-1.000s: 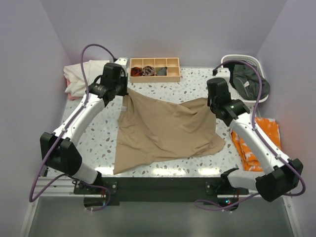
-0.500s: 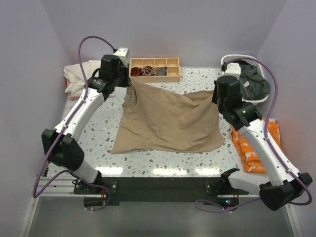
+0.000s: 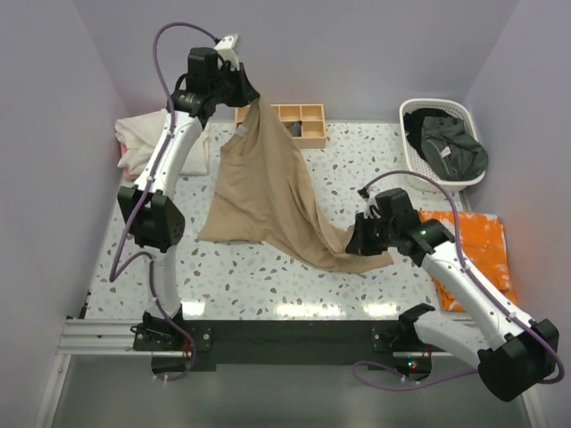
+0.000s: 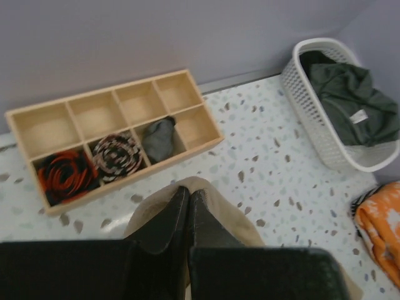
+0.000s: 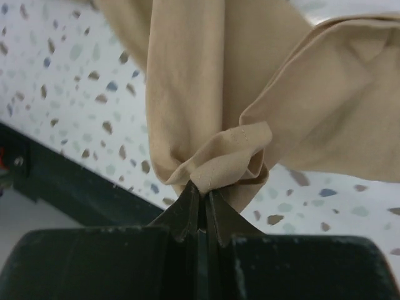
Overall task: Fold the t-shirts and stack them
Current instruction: Flatten out the tshirt
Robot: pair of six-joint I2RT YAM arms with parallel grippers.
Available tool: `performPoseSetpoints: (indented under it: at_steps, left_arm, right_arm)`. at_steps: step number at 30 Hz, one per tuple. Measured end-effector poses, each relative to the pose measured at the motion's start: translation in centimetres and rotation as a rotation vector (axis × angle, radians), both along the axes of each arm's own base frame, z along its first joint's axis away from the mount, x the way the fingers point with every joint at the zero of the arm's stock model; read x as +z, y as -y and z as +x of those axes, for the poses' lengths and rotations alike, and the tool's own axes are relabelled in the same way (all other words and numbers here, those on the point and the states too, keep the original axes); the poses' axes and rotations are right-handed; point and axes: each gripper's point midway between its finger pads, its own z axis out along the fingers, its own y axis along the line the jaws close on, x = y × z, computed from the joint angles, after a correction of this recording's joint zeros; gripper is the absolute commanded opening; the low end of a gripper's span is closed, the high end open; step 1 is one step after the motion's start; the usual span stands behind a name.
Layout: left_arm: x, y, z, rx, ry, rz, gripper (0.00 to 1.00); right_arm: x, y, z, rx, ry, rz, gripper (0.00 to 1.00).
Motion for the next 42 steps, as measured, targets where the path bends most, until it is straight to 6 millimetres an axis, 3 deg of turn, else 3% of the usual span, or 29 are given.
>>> performPoseSetpoints:
  at_steps: [2, 4, 9, 13, 14, 15, 19, 20, 21, 22, 23, 24, 28, 33, 38, 40, 42]
  left_arm:
    - [1.7, 2.4, 1.6, -0.080, 0.043, -0.098, 0.00]
    - [1.5, 4.8, 2.3, -0.169, 0.044, -0.190, 0.00]
    - [-3.8, 11.1, 1.0, -0.390, -0.089, -0.330, 0.00]
    - [-8.8, 17.7, -3.1, -0.602, -0.226, -0.382, 0.00]
    - [-9.5, 19.9, -5.1, -0.664, -0.256, -0.383, 0.00]
    - [-10.3, 21.6, -6.9, -0.716, -0.287, -0.384, 0.00]
    - [-12.6, 25.8, -12.4, -0.855, -0.342, -0.333, 0.01]
    - [-13.2, 26.1, -13.3, -0.866, -0.347, -0.311, 0.09]
    - [-14.2, 26.0, -13.9, -0.862, -0.351, -0.280, 0.38]
    - [-14.9, 25.5, -14.2, -0.846, -0.360, -0.253, 0.57]
    - [-15.5, 25.0, -14.1, -0.822, -0.356, -0.226, 0.86]
    - [-16.1, 24.1, -14.0, -0.787, -0.360, -0.197, 1.00]
    - [-16.9, 20.2, -12.3, -0.607, -0.334, -0.080, 1.00]
    - [-14.3, 14.2, -11.2, -0.364, -0.239, 0.011, 1.00]
    - [-11.3, 7.9, -12.6, -0.167, -0.166, 0.004, 1.00]
    - [-11.9, 6.1, -14.0, -0.108, -0.164, -0.005, 1.00]
    - [-14.4, 4.6, -16.5, -0.065, -0.213, -0.009, 0.98]
  right_arm:
    - [-1.0, -1.6, -1.8, 0.073, -0.065, 0.068, 0.00]
    - [-1.7, -3.7, -3.8, 0.165, -0.123, 0.140, 0.00]
    - [-1.8, -9.3, -8.0, 0.429, -0.203, 0.235, 0.00]
    - [-3.6, -13.8, -12.0, 0.642, -0.279, 0.181, 0.00]
    - [-4.0, -14.3, -12.4, 0.666, -0.289, 0.166, 0.24]
    - [-4.4, -14.8, -12.7, 0.682, -0.295, 0.148, 0.34]
    - [-5.2, -14.9, -10.8, 0.624, -0.234, 0.066, 0.48]
    - [-5.0, -14.8, -10.0, 0.601, -0.206, 0.046, 0.51]
    - [-4.7, -14.8, -9.0, 0.575, -0.168, 0.024, 0.59]
    - [-4.3, -14.7, -8.1, 0.549, -0.131, 0.005, 0.59]
    - [-3.8, -14.5, -7.2, 0.520, -0.093, -0.022, 0.63]
    - [-3.3, -14.1, -6.4, 0.494, -0.058, -0.046, 0.72]
    - [0.3, -12.1, -2.8, 0.349, 0.130, -0.134, 0.85]
    - [5.7, -7.3, 1.5, 0.114, 0.377, -0.232, 0.89]
    - [6.9, -4.6, 5.4, -0.014, 0.436, -0.328, 0.89]
    - [6.6, -4.3, 7.1, -0.040, 0.433, -0.363, 0.89]
    - [5.9, -4.3, 9.2, -0.064, 0.426, -0.393, 0.89]
